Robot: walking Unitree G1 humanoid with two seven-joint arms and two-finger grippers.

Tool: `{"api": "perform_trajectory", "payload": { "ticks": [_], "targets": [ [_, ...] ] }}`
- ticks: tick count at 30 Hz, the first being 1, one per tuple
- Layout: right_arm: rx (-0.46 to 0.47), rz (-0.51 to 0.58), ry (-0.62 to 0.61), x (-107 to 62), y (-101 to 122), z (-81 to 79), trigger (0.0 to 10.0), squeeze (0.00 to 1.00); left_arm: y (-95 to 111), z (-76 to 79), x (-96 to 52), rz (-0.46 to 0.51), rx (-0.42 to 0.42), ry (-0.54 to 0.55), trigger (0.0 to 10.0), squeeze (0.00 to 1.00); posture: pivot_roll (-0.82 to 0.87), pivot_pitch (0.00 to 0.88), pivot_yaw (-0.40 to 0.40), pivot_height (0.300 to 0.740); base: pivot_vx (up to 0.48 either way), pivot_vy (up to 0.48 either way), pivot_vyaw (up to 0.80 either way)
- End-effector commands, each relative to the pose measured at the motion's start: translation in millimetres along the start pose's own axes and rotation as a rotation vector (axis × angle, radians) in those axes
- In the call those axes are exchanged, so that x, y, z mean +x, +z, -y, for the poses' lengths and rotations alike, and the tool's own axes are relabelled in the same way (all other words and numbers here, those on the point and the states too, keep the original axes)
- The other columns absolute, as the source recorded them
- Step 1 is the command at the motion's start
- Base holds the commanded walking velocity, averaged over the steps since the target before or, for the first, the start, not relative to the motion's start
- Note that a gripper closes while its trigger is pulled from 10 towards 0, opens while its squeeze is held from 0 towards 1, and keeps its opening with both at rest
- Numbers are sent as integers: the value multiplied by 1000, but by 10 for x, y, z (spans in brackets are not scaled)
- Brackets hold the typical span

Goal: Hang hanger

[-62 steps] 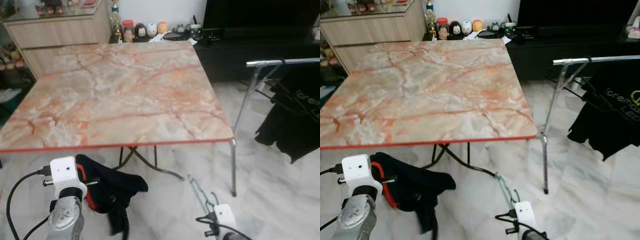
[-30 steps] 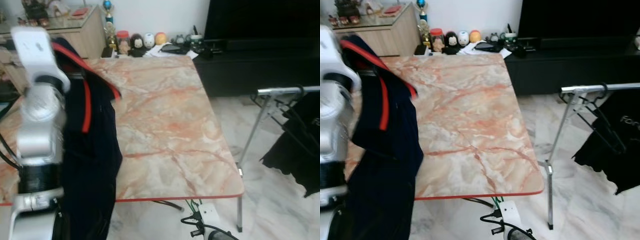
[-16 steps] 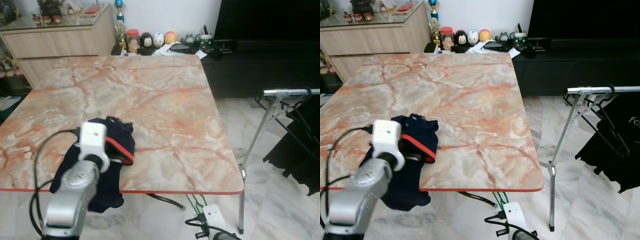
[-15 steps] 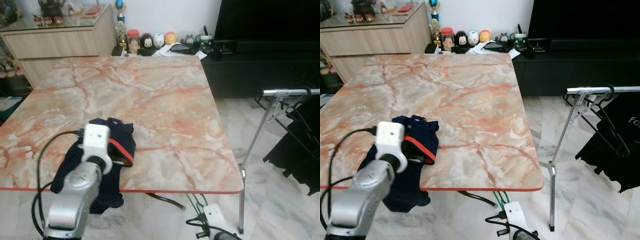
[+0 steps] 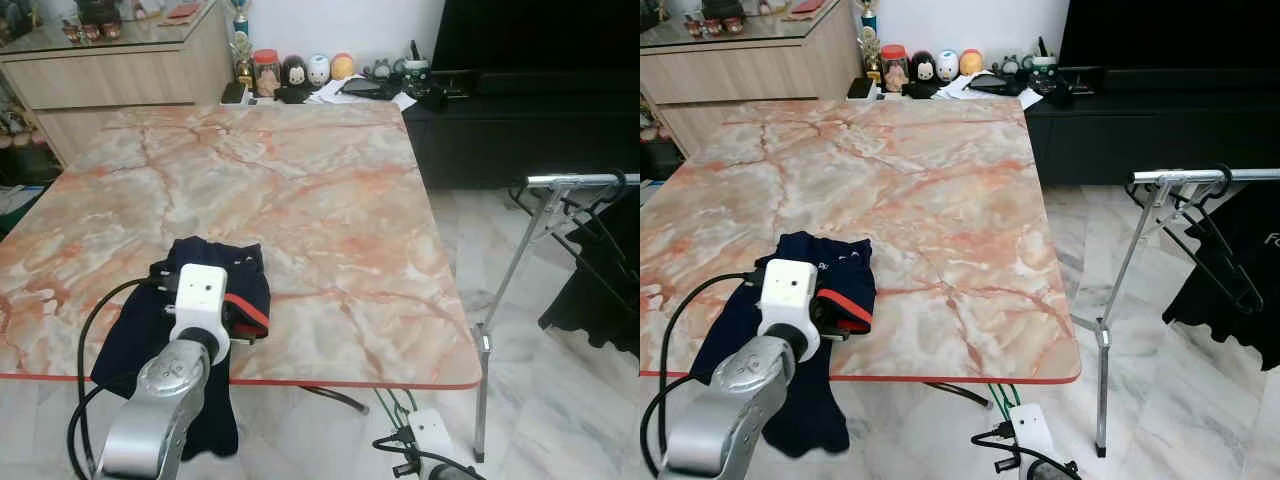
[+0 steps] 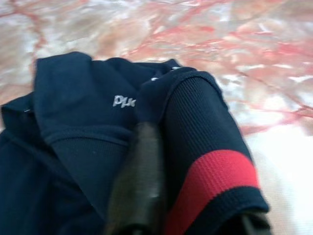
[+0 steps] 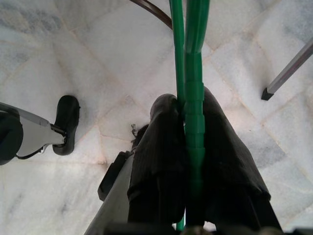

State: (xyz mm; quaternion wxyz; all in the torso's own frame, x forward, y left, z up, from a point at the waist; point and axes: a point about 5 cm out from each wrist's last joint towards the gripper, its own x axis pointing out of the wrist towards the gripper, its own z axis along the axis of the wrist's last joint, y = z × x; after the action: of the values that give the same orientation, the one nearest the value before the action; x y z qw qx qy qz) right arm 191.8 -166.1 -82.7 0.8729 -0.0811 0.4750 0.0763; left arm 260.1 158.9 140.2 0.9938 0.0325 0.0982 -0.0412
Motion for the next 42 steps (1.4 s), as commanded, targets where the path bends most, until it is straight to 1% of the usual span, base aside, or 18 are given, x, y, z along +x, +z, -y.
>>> {"api": "perform_trajectory", "payload": {
  "ticks": [1, 9, 12, 14, 15, 16, 17, 20, 29, 30, 33, 34, 36, 37, 38, 40, 41, 42],
  "targets": [
    [-8, 0, 9, 2, 7, -18, 10000, 0, 17, -60, -46, 4, 11, 20, 10000, 1000, 78, 20, 30, 740, 0, 0, 0],
    [-10, 1, 10, 1, 7, -10, 10000, 0, 40, -99, -145, 0, 35, -28, 10000, 1000, 80, 21, 27, 740, 0, 0, 0],
    [-12, -1, 8, 1, 5, -3, 10000, 0, 52, -110, -206, -2, 67, -91, 10000, 1000, 80, 22, 24, 740, 0, 0, 0],
    [-10, 0, 8, 0, 5, 0, 10000, 0, 43, -109, -232, -7, 71, -126, 10000, 1000, 81, 21, 24, 740, 0, 0, 0],
    [-11, 0, 8, 0, 5, 0, 10000, 0, 21, -105, -256, -20, 100, -166, 10000, 1000, 81, 21, 23, 740, 0, 0, 0],
    [-11, 0, 8, 0, 5, 0, 10000, 0, 21, -105, -256, -20, 100, -166, 10000, 1000, 81, 21, 23, 740, 0, 0, 0],
    [-12, 0, 9, 0, 6, 0, 10000, 0, -26, -102, -299, -51, 147, -232, 10000, 1000, 79, 21, 22, 740, 0, 0, 0],
    [-11, 0, 9, 0, 7, 4, 10000, 0, -62, -112, -342, -81, 184, -285, 10000, 1000, 77, 21, 22, 740, 0, 0, 0],
    [-7, 2, 6, -1, 7, 8, 10000, 0, -36, -108, -401, -74, 122, -367, 10000, 1000, 75, 19, 23, 740, 0, 0, 0],
    [-6, 2, 6, -1, 7, 10, 10000, 0, 19, -156, -436, -38, 104, -362, 10000, 1000, 73, 20, 22, 740, 0, 0, 0],
    [-5, 2, 5, -1, 7, 10, 10000, 0, 34, -172, -447, -27, 100, -363, 10000, 1000, 73, 20, 22, 740, 0, 0, 0],
    [-5, 2, 5, -1, 6, 12, 10000, 0, 76, -286, -484, 28, 63, -299, 10000, 1000, 75, 21, 23, 740, 0, 0, 0],
    [-5, 1, 5, -1, 5, 12, 10000, 0, 85, -317, -495, 42, 53, -281, 10000, 1000, 75, 21, 23, 740, 0, 0, 0],
    [-6, 1, 6, -1, 5, 12, 10000, 0, 58, -342, -543, 58, 36, -255, 10000, 0, 77, 21, 23, 740, 0, 0, 0],
    [-6, 1, 6, -1, 5, 12, 10000, 0, 58, -342, -543, 58, 36, -255, 10000, 0, 77, 21, 23, 740, 0, 0, 0],
    [-5, 2, 6, -1, 7, 17, 10000, 0, -5, -326, -651, 78, -23, -230, 10000, 0, 75, 20, 21, 740, 0, 0, 0],
    [-5, 2, 6, -1, 7, 17, 10000, 0, -5, -326, -651, 78, -23, -230, 10000, 0, 75, 20, 21, 740, 0, 0, 0],
    [-6, 2, 6, -2, 8, 20, 10000, 0, -25, -336, -701, 96, -56, -202, 10000, 0, 78, 20, 18, 740, 0, 0, 0]
  ]
}}
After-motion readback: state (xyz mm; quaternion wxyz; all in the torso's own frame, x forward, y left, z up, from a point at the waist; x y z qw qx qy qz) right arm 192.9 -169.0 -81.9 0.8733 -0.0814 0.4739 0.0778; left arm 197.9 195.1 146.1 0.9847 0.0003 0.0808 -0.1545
